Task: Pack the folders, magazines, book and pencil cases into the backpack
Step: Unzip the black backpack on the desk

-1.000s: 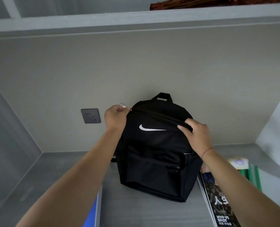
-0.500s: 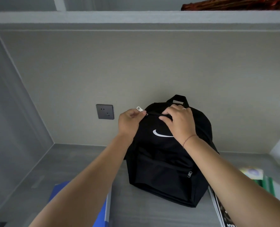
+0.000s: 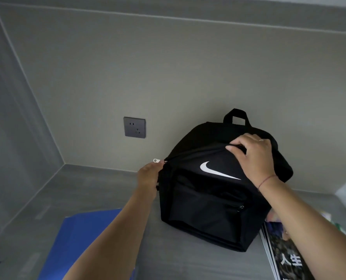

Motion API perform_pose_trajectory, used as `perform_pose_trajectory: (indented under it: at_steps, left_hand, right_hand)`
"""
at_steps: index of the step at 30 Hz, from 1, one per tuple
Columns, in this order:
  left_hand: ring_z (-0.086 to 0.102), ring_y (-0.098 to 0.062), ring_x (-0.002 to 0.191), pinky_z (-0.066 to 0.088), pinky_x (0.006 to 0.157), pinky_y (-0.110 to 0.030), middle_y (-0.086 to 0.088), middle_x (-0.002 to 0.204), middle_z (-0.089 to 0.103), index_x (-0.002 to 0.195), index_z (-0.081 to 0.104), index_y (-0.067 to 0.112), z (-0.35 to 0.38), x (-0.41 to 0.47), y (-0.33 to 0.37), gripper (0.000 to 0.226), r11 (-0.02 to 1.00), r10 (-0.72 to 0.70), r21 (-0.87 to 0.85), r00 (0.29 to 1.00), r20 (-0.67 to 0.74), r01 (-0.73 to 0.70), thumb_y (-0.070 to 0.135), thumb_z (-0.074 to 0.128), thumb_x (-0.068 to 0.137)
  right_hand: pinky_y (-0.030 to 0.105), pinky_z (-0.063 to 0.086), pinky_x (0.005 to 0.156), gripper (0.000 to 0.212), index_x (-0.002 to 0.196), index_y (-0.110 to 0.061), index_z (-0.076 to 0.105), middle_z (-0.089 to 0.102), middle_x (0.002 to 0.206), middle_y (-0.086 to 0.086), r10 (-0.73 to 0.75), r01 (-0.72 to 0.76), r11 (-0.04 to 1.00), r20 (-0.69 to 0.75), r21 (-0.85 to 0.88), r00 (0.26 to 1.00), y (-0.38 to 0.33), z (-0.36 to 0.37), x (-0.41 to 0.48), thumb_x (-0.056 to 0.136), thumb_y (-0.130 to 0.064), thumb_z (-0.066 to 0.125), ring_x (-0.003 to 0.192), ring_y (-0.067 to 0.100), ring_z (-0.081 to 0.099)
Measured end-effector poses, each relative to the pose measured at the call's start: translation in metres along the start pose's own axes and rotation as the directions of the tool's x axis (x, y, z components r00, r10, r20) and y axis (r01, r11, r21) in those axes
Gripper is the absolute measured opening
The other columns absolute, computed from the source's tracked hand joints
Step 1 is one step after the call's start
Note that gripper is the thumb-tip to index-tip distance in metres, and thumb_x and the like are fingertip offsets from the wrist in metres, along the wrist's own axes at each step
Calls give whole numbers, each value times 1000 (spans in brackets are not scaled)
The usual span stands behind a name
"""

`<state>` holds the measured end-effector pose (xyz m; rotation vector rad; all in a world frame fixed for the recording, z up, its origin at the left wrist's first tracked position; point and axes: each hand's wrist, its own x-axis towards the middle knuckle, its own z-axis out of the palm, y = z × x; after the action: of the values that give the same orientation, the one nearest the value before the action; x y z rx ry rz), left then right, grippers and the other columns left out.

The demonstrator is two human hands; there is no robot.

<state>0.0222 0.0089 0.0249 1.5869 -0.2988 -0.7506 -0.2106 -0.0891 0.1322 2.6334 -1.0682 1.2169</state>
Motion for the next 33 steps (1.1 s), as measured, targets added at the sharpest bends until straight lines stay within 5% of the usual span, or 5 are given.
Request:
perform_pose_trajectory:
  at_steps: [11, 17, 21, 27, 33]
  left_hand:
    - [59, -17, 91, 42, 82, -30, 1, 88, 65, 87, 65, 15, 5, 16, -62, 13, 943, -246, -209, 965, 92, 260, 27, 65, 86]
    - [33, -24, 135, 31, 112, -41, -6, 147, 35, 143, 32, 14, 17, 8, 30, 85, 916, 316, 259, 949, 0, -305, 48, 72, 75]
    - [26, -12, 137, 23, 112, -33, 6, 153, 27, 147, 16, 34, 53, -22, 110, 113, 526, 402, 373, 611, 682, -764, 61, 76, 55]
    - [61, -23, 94, 44, 73, -30, -5, 100, 67, 104, 66, 15, 93, -53, 139, 25, 73, 457, 428, 411, 789, -901, 34, 60, 88]
    - [59, -23, 92, 35, 67, -27, -4, 100, 66, 99, 61, 18, 102, -72, 138, 23, 8, 586, 550, 450, 674, -835, 38, 56, 89]
  right_hand:
    - [54, 46, 82, 15, 78, -9, 71, 70, 78, 4, 12, -7, 997, -81, 71, 997, -6, -9, 15, 81, -23, 71, 79, 26, 64]
    - [41, 49, 84, 9, 83, -10, 70, 66, 82, -3, 113, -104, 961, -21, 255, 993, -7, -15, 32, 82, -19, 70, 79, 18, 61]
    - [10, 44, 74, 9, 82, -11, 72, 68, 81, -3, 121, -124, 933, 29, 337, 992, -18, -15, 33, 79, -19, 72, 71, 6, 58]
    - [43, 47, 84, 9, 87, -13, 71, 68, 90, 2, 313, -266, 929, -166, 258, 935, -32, -20, 2, 79, -19, 71, 92, 24, 60]
    - [28, 55, 71, 23, 84, -18, 62, 61, 86, -4, 835, -581, -27, 338, 814, 434, -47, -25, -59, 81, -40, 67, 84, 13, 62]
